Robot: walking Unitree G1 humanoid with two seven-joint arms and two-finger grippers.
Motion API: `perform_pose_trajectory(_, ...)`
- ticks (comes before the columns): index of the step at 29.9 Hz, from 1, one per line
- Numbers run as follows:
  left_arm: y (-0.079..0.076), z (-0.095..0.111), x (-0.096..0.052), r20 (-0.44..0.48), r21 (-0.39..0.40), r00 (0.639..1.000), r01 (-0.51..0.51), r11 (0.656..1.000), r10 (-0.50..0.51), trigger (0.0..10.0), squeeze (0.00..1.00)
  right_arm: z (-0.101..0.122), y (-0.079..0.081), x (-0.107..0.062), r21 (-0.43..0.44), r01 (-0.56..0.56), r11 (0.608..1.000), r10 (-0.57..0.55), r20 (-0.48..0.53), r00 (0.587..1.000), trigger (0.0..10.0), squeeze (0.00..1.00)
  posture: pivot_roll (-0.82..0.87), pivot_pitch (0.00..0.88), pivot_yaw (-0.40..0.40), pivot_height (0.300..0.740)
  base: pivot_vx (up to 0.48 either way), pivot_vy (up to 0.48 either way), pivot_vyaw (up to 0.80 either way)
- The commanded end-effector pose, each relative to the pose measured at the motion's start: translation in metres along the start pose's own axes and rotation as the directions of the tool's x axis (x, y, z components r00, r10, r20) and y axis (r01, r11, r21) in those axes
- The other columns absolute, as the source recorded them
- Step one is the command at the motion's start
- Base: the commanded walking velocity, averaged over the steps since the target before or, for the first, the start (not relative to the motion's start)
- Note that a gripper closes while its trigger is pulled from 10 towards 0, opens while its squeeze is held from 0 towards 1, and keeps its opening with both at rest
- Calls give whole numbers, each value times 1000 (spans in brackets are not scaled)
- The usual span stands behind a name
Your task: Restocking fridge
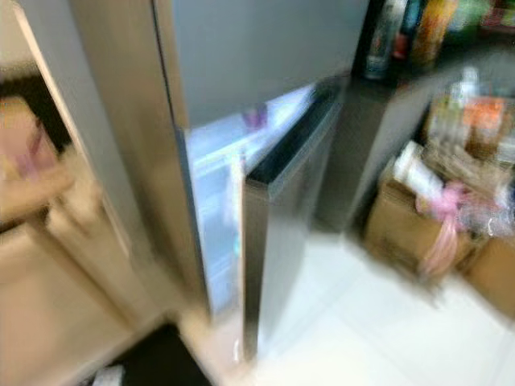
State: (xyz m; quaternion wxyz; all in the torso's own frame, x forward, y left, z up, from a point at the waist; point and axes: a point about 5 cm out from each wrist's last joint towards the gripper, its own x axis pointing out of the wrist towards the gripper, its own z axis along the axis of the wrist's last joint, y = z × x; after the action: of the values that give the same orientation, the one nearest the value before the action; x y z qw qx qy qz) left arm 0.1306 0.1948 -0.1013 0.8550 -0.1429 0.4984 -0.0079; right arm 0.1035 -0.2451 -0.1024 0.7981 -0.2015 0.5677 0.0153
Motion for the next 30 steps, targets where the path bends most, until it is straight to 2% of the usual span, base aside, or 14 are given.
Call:
perform_pose_trajectory(1, 4, 0, -1, 1, -10, 1000, -11, 1000, 11, 10000, 0, -4, 2, -1, 7, -5, 1000, 5, -13, 1000, 10000, 0, -60, 0, -25, 740, 0, 0, 0)
perform_pose_trajectory(11, 6, -1, -2, -7, -2, 1000, -1, 1000, 1, 10000, 0, -4, 2, -1, 8, -5, 1000, 5, -11, 1000, 10000, 0, -61, 0, -22, 740, 0, 0, 0)
perform_pose_trajectory(20, 2, -3, -2, -16, 3, 999, 29, 1000, -29, 10000, 0, -4, 3, 0, 10, -6, 1000, 6, -10, 1000, 10000, 0, -64, 0, -21, 740, 0, -428, 0)
perform_pose_trajectory(24, 4, 1, -1, 0, 5, 1000, -10, 1000, 10, 10000, 0, -4, 3, 0, 10, -7, 1000, 7, -10, 1000, 10000, 0, -65, 0, -19, 740, 0, 0, 0)
perform_pose_trajectory(30, 5, 3, -1, 11, 5, 1000, -15, 1000, 15, 10000, 0, -3, 3, 0, 11, -7, 1000, 7, -8, 1000, 10000, 0, -64, 0, -19, 740, 0, 0, 0)
